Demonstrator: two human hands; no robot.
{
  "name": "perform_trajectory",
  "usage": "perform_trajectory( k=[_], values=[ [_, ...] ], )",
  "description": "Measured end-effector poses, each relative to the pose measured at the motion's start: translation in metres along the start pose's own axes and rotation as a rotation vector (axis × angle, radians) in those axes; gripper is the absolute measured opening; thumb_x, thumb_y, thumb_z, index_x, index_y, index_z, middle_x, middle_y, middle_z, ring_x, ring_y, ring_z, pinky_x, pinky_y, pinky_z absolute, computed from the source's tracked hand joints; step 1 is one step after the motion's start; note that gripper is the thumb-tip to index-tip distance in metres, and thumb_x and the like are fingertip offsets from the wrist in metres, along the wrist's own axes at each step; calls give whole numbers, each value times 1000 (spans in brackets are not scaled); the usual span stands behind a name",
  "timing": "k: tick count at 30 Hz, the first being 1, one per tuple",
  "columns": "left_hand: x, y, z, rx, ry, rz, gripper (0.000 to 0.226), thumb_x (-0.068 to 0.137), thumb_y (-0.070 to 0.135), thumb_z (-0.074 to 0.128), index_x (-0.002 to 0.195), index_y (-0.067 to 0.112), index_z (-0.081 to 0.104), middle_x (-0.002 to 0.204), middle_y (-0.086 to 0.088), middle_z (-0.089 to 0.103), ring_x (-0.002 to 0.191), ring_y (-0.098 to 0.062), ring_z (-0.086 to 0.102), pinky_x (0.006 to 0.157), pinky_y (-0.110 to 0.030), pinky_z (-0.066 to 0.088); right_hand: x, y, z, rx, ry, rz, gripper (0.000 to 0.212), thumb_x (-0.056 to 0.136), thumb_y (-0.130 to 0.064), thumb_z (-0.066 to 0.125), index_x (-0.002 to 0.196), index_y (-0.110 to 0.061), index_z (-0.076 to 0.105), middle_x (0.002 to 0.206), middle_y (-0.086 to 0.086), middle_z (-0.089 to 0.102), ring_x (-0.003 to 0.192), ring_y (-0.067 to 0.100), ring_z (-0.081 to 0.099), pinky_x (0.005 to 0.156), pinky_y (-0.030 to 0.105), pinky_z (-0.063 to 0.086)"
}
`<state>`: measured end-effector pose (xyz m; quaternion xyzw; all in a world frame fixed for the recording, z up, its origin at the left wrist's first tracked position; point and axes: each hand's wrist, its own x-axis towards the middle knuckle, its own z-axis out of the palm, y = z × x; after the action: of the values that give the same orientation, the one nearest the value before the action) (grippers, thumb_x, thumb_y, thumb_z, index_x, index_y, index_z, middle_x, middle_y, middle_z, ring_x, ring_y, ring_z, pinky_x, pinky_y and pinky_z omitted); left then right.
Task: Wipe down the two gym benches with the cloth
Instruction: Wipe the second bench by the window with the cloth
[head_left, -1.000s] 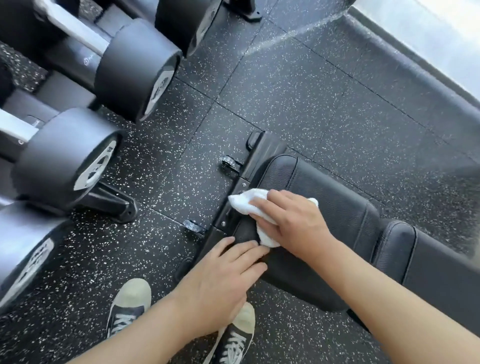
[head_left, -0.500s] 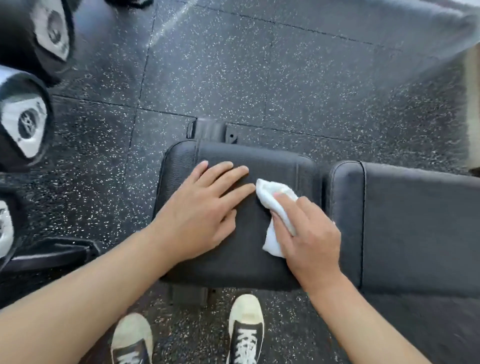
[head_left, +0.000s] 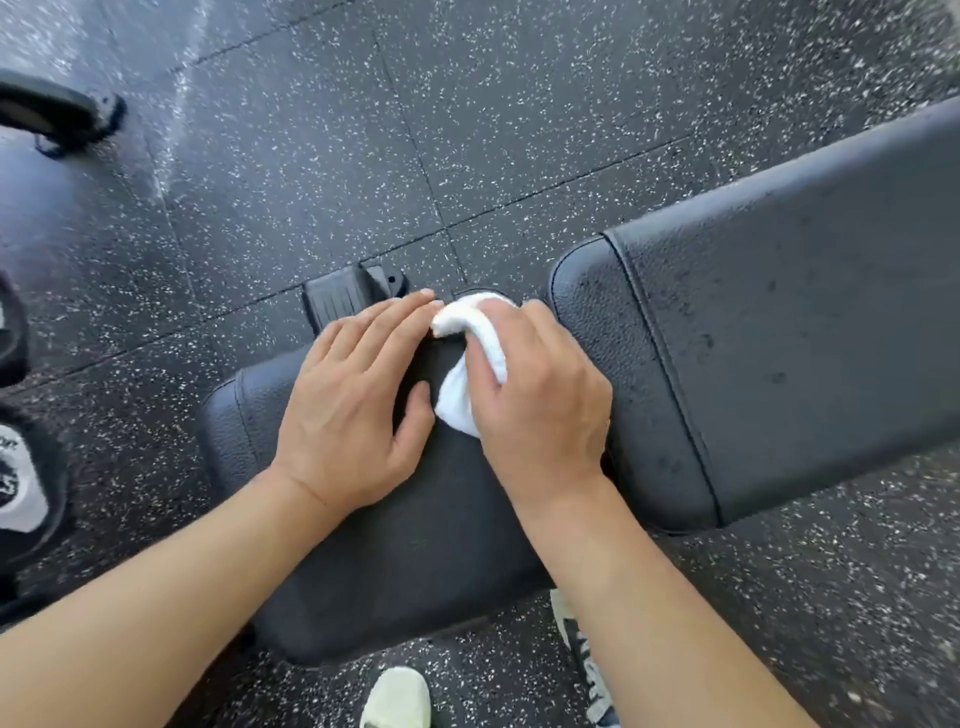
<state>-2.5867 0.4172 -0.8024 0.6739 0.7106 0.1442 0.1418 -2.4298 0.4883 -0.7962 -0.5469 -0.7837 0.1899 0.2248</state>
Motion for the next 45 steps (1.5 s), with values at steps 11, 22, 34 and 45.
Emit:
perform_trajectory(
  k=[11, 22, 34, 45],
  values=[
    [-4, 2, 3, 16, -26, -24, 68, 93, 36, 47, 159, 20, 42, 164, 1, 44, 148, -27, 42, 125, -44, 29, -61, 6, -12, -78, 130, 26, 20, 92, -21, 68, 111, -20, 75, 91, -1, 68, 73, 23, 60, 63, 37, 50],
    [-29, -4, -10, 124, -157, 153, 75, 96, 51, 44, 166, 32, 26, 175, 3, 20, 161, -29, 16, 131, -51, 13, -111, 12, -18, -22, 380, 402, 21, 94, -33, 59, 102, -23, 74, 83, -1, 59, 72, 26, 59, 56, 38, 46],
    [-106, -31, -11, 179, -107, 365, 72, 91, 40, 47, 162, 30, 39, 173, -1, 27, 162, -28, 20, 127, -58, 21, -222, -65, 49, 359, 562, 641, 26, 96, -25, 59, 120, -18, 67, 109, -7, 61, 97, 19, 64, 78, 40, 52],
    [-106, -31, -7, 175, -71, 375, 71, 90, 37, 46, 160, 23, 44, 172, -5, 31, 160, -32, 23, 127, -60, 22, -222, -81, 62, 504, 701, 753, 24, 94, -25, 56, 118, -29, 55, 106, -13, 59, 94, 11, 62, 75, 24, 47]
  ],
)
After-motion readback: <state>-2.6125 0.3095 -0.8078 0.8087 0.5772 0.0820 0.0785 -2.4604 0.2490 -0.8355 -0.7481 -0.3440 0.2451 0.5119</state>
